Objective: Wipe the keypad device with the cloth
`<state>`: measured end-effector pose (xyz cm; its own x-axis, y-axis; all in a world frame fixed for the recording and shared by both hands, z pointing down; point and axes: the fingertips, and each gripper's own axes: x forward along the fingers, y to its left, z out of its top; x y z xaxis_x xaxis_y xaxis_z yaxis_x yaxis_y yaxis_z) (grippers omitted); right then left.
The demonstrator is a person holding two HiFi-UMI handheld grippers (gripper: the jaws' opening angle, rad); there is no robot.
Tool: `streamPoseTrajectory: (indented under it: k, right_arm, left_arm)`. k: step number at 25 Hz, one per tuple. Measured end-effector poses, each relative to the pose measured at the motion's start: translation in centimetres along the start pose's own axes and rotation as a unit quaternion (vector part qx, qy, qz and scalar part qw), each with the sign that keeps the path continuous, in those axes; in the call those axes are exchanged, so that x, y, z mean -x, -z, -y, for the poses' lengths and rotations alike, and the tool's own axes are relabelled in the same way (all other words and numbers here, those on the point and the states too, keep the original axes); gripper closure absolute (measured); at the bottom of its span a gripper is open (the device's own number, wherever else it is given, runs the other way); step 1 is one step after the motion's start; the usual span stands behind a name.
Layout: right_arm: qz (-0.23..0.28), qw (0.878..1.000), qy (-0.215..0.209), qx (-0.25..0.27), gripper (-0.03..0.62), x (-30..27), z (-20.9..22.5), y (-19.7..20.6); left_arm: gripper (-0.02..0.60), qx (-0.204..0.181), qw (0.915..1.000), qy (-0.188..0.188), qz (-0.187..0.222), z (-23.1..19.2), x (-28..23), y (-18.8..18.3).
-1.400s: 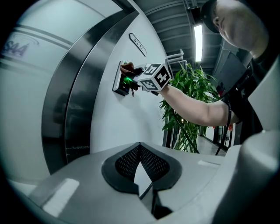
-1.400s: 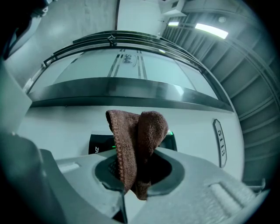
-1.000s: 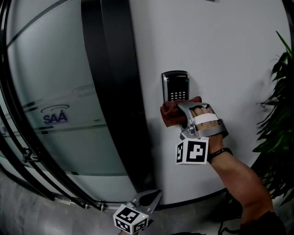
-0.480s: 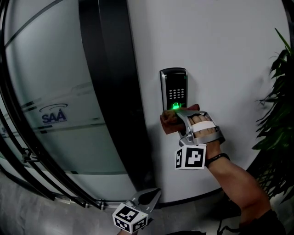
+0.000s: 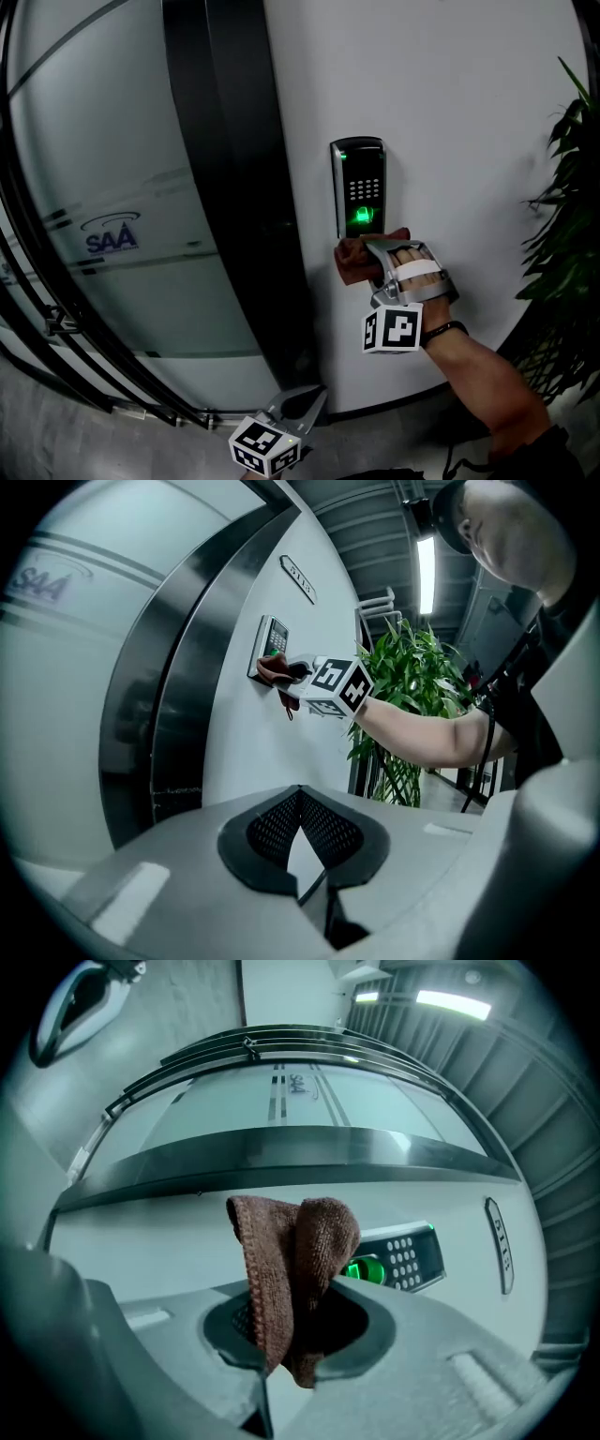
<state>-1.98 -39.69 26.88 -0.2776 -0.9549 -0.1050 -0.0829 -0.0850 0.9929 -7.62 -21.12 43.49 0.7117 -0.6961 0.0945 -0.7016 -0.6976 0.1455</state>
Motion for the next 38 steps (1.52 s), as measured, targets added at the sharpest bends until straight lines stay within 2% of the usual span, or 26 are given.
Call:
streamPoseTrajectory:
  k: [4,6,7,8,9,10,11,13,14,15,17,19,21,25,29,33,38]
  right_arm:
    - [-0.015,0.998,-0.048,-0.024,0.54,0.2,-1.9,0.0]
    - [-0.012,0.992,-0.09,-0.087,0.54,1.3,-3.5,0.0]
    - [-0.007,0.984,-0.115,-0.136,0.54,2.1,-4.5,0.0]
    - [0.0,0.971,-0.142,-0.194,0.54,3.3,-5.6,-0.1]
    - [0.008,0.95,-0.17,-0.26,0.54,4.8,-6.8,-0.3]
    - [0.015,0.923,-0.198,-0.33,0.54,6.4,-8.1,-0.5]
    - [0.022,0.888,-0.224,-0.4,0.54,8.2,-9.5,-0.7]
    - [0.033,0.811,-0.265,-0.521,0.54,11.9,-12.4,-1.0]
    - [0.036,0.777,-0.278,-0.564,0.54,13.7,-13.7,-1.1]
    - [0.039,0.75,-0.288,-0.594,0.54,15.4,-14.8,-1.3]
    - [0.04,0.713,-0.3,-0.633,0.54,18.7,-16.7,-1.5]
    - [0.035,0.688,-0.306,-0.657,0.54,21.8,-17.9,-1.5]
    - [0.031,0.672,-0.306,-0.674,0.54,24.4,-18.5,-1.0]
    - [0.031,0.653,-0.301,-0.694,0.54,27.9,-18.6,1.1]
    - [0.05,0.659,-0.311,-0.683,0.54,30.3,-17.8,3.7]
    - [0.078,0.665,-0.329,-0.666,0.54,33.3,-17.5,5.3]
    - [0.092,0.645,-0.365,-0.665,0.54,37.2,-18.7,7.2]
  left_arm:
    - [0.565,0.007,0.9999,0.008,-0.003,-0.3,1.1,0.6]
    - [0.565,0.012,0.9998,0.016,-0.008,-0.3,1.6,1.1]
    - [0.565,0.014,0.9996,0.021,-0.011,-0.2,1.9,1.5]
    - [0.565,0.016,0.9994,0.027,-0.015,-0.2,2.1,1.9]
    - [0.565,0.017,0.9991,0.033,-0.019,-0.2,2.4,2.3]
    - [0.565,0.019,0.9988,0.039,-0.024,-0.1,2.6,2.7]
    - [0.565,0.021,0.9983,0.046,-0.028,0.0,2.7,3.2]
    - [0.565,0.023,0.9972,0.061,-0.036,0.4,2.9,4.1]
    - [0.565,0.024,0.9966,0.068,-0.039,0.7,2.9,4.5]
    - [0.565,0.024,0.9961,0.074,-0.042,1.0,2.9,4.8]
    - [0.565,0.024,0.9955,0.081,-0.043,1.8,2.9,5.4]
    - [0.565,0.028,0.9954,0.081,-0.044,2.8,3.2,5.8]
    - [0.565,0.034,0.9958,0.073,-0.043,3.9,3.6,6.0]
    - [0.565,0.033,0.9978,0.043,-0.037,6.0,4.1,5.8]
    - [0.565,0.034,0.9993,0.0,-0.019,8.3,3.9,5.0]
    - [0.565,0.042,0.9988,-0.022,-0.014,12.6,3.2,5.5]
    - [0.565,0.059,0.9969,-0.048,-0.018,17.6,3.1,7.1]
